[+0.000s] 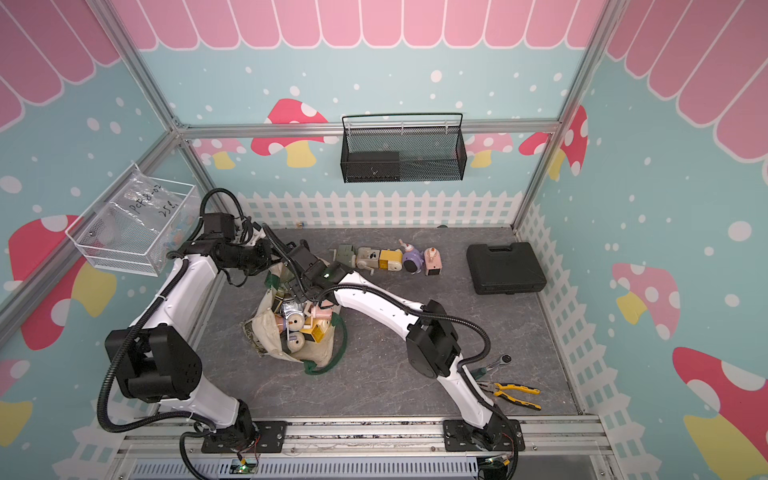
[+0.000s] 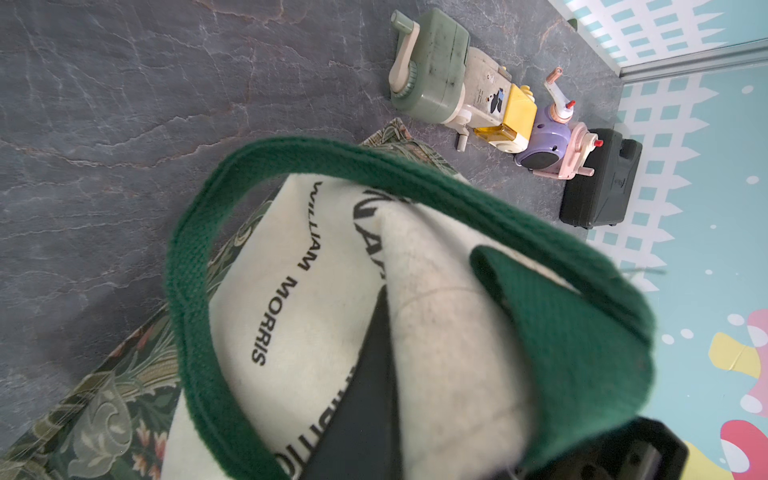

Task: Take out the pencil sharpeners from the tote bags
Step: Pick up the pencil sharpener from the canvas bag.

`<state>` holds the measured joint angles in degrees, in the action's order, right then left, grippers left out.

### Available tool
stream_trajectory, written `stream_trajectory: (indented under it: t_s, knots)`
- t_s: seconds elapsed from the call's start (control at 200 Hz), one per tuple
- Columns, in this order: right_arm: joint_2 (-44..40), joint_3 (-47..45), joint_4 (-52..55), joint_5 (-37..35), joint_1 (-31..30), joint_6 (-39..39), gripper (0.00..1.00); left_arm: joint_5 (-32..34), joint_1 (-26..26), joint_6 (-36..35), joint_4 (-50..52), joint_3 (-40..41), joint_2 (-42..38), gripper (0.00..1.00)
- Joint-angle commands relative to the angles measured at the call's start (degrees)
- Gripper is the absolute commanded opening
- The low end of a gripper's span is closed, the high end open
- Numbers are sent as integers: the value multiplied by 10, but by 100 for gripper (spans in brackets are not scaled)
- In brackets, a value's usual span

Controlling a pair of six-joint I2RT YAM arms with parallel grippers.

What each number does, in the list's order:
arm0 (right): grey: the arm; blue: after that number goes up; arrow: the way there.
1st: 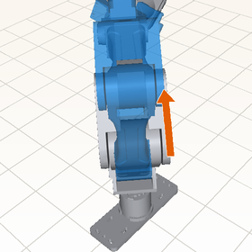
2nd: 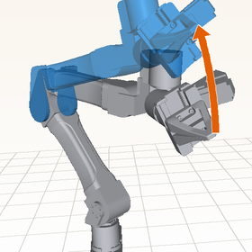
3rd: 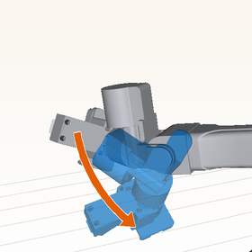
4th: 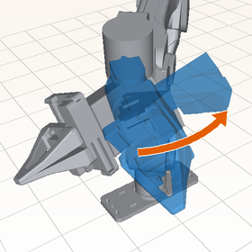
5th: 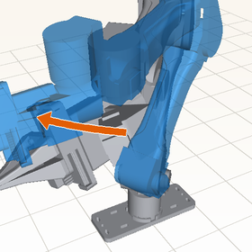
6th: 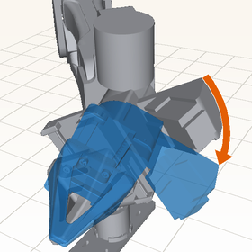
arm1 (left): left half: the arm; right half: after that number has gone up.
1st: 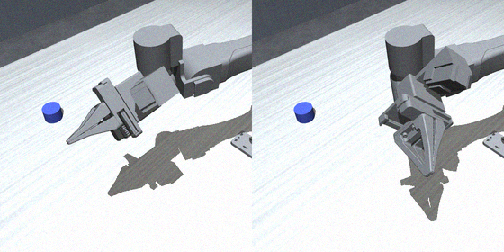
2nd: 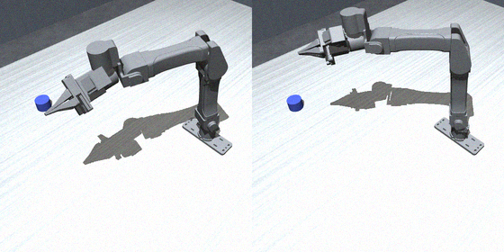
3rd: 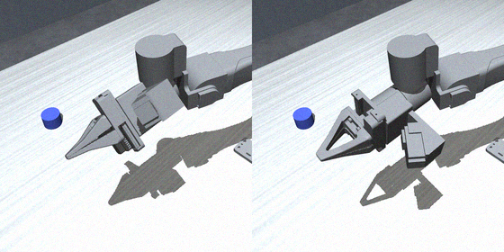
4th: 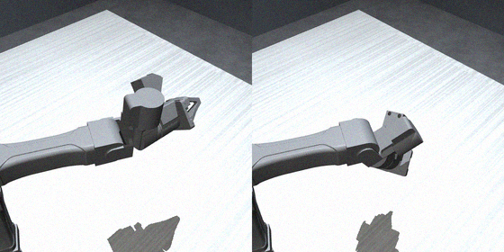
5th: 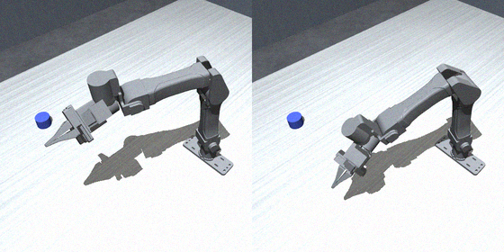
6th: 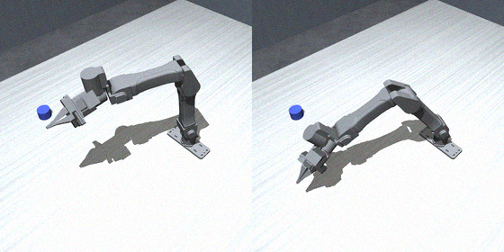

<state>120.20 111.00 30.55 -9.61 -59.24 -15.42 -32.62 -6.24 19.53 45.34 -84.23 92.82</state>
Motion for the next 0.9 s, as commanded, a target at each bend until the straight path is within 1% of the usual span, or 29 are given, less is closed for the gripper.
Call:
stream_trajectory:
  t_s: [0.0, 0.105, 0.26, 0.315, 0.39, 0.5, 0.67, 0.896]
  knots:
    - [21, 43, 47, -44, 6, -10, 56, -16, -7, 4, -49, -10, -22, 0]
    - [32, 60, 56, -58, 12, -20, 67, -16, -7, 4, -49, -10, -22, 0]
    - [57, 95, 70, -72, 19, -32, 74, -17, -7, 4, -50, -10, -22, 0]
    - [69, 111, 81, -62, 28, -46, 75, -17, -7, 4, -50, -10, -22, 0]
    - [77, 117, 80, -21, 41, -63, 75, -19, -7, 5, -50, -11, -22, 0]
    - [88, 121, 76, 14, 50, -76, 75, -18, -8, 5, -49, -10, -22, 0]
    - [102, 124, 76, 25, 61, -106, 75, -18, -7, 5, -49, -11, -23, 0]
    - [124, 125, 70, 59, 73, -147, 75, -19, -7, 4, -50, -11, -23, 0]
